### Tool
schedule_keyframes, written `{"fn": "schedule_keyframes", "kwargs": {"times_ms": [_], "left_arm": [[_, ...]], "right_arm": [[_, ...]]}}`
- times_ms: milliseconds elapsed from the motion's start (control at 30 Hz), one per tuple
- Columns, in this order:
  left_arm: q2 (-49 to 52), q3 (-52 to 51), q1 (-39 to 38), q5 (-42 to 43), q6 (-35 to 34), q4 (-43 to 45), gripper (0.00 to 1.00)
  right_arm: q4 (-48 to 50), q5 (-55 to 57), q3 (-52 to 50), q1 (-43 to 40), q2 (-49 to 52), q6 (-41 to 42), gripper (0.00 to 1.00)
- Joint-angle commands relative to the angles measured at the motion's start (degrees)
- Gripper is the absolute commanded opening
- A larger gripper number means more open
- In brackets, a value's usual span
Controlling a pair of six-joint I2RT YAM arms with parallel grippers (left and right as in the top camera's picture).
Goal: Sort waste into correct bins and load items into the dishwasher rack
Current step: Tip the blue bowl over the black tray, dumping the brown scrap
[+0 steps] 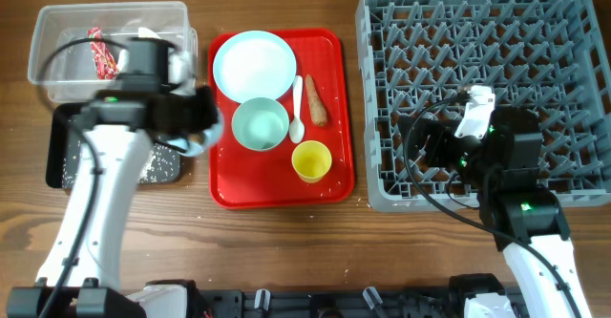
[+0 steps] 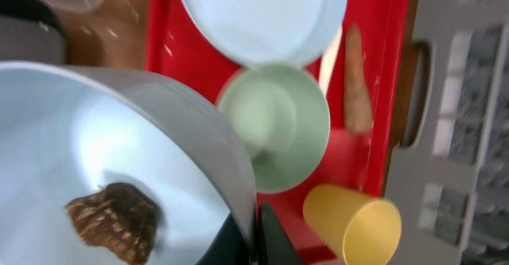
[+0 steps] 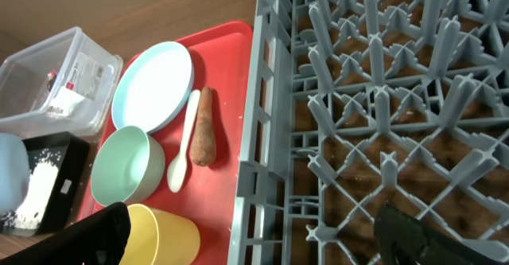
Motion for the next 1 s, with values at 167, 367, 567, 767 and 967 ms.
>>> {"fn": "schedule_keyframes", "kwargs": {"times_ms": [167, 367, 567, 767, 967], "left_arm": [[6.8, 0.3, 24.0, 29.0, 12.5, 3.7, 0.04], [17.2, -1.5, 35.4, 49.3, 20.4, 4.2, 0.04], [25.6, -2.0, 39.3, 60.3, 22.7, 3.0, 0.04], [26.6, -2.0, 40.0, 67.8, 24.0, 2.9, 0.04], [26.6, -2.0, 41.0, 72.1, 21.6, 1.7, 0.04]], "right_arm": [[0.3, -0.9, 1.1, 0.0, 0.0, 0.5, 1.0], [0.9, -0.9, 1.1, 0.0, 0.0, 0.4, 1.0], [1.0, -0.9, 1.1, 0.0, 0.0, 0.2, 1.0], [1.0, -0.9, 1.1, 0.0, 0.0, 0.7, 1.0], [1.0, -0.9, 1.1, 0.0, 0.0, 0.6, 1.0]]}}
